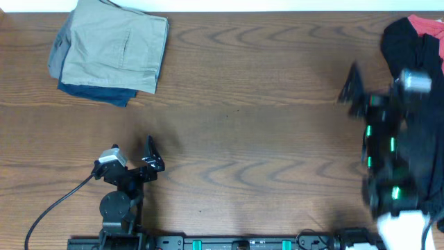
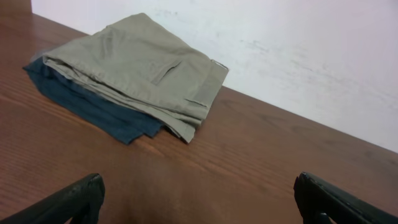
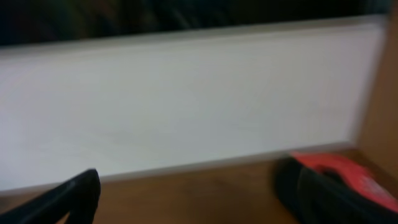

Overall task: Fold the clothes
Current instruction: 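Reach the right gripper to the black t-shirt at the right edge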

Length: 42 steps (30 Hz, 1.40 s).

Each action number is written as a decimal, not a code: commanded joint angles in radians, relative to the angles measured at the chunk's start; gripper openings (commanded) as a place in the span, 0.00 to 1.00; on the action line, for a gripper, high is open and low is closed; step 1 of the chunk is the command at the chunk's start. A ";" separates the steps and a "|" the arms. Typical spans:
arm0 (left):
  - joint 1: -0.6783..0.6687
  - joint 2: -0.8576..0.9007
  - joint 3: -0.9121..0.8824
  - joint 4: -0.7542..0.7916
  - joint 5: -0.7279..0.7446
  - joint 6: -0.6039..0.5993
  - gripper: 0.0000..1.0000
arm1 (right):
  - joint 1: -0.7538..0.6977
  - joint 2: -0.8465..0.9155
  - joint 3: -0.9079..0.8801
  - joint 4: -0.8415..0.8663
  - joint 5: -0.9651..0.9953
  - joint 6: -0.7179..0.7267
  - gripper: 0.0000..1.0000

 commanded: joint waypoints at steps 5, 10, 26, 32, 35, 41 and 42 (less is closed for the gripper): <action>-0.003 0.000 -0.020 -0.035 -0.029 -0.001 0.98 | -0.150 0.524 0.563 -0.385 0.170 -0.071 0.99; -0.003 0.000 -0.020 -0.035 -0.029 -0.001 0.98 | -0.193 0.707 0.776 -0.549 0.191 -0.071 0.99; -0.003 0.000 -0.020 -0.035 -0.029 -0.001 0.98 | -0.451 1.027 0.811 -0.460 0.145 -0.187 0.99; -0.003 0.000 -0.020 -0.035 -0.029 -0.001 0.98 | -0.495 1.115 0.811 -0.452 0.142 -0.252 0.98; -0.003 0.000 -0.020 -0.035 -0.029 -0.001 0.98 | -0.516 1.143 0.811 -0.449 0.133 -0.252 0.96; -0.003 0.000 -0.020 -0.035 -0.029 -0.001 0.98 | -0.551 1.206 0.811 -0.445 0.059 -0.305 0.83; -0.003 0.000 -0.020 -0.035 -0.029 -0.001 0.98 | -0.553 1.214 0.811 -0.443 0.059 -0.305 0.77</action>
